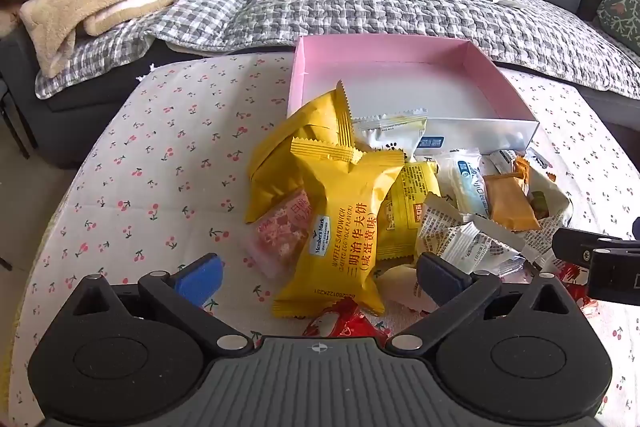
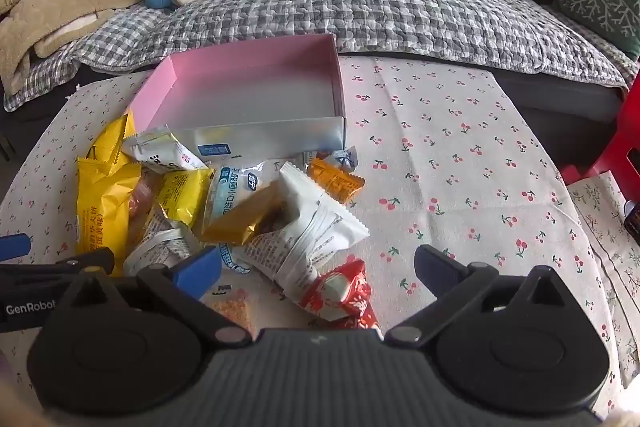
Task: Organize snacks
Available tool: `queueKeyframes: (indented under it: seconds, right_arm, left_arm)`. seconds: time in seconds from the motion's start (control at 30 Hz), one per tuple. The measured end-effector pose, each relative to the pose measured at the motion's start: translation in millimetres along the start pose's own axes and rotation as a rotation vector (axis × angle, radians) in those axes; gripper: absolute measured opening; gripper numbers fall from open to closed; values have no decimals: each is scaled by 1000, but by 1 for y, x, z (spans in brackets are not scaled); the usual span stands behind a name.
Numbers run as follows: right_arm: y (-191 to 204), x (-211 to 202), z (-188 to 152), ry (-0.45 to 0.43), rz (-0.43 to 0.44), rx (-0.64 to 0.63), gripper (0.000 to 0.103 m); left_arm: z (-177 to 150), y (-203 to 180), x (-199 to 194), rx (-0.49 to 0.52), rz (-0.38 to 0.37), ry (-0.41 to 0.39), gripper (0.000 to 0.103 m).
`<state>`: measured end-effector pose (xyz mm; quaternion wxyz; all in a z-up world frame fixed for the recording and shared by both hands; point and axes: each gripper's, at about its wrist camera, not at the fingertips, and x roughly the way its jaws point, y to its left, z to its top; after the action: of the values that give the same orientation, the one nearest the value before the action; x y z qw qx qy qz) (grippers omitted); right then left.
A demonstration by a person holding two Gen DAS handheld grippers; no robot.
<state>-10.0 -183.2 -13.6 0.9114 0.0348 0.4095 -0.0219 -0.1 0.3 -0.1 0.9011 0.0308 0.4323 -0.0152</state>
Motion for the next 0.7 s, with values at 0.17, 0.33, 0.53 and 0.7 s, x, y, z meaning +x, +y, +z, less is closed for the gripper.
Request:
queueKeyframes:
  seconds: [0.17, 0.33, 0.53, 0.7]
  right_arm:
    - [0, -2, -1, -11, 0, 4, 103]
    - [-4, -1, -4, -9, -11, 9, 103]
    - [-2, -2, -2, -10, -16, 15, 103]
    - [-3, -1, -2, -9, -16, 15, 103]
  left_arm:
    - [3, 7, -1, -6, -9, 13, 103]
    - [0, 8, -3, -2, -3, 0, 103]
    - [-2, 6, -5, -3, 1, -8, 103]
    - [-3, 5, -4, -3, 2, -8, 103]
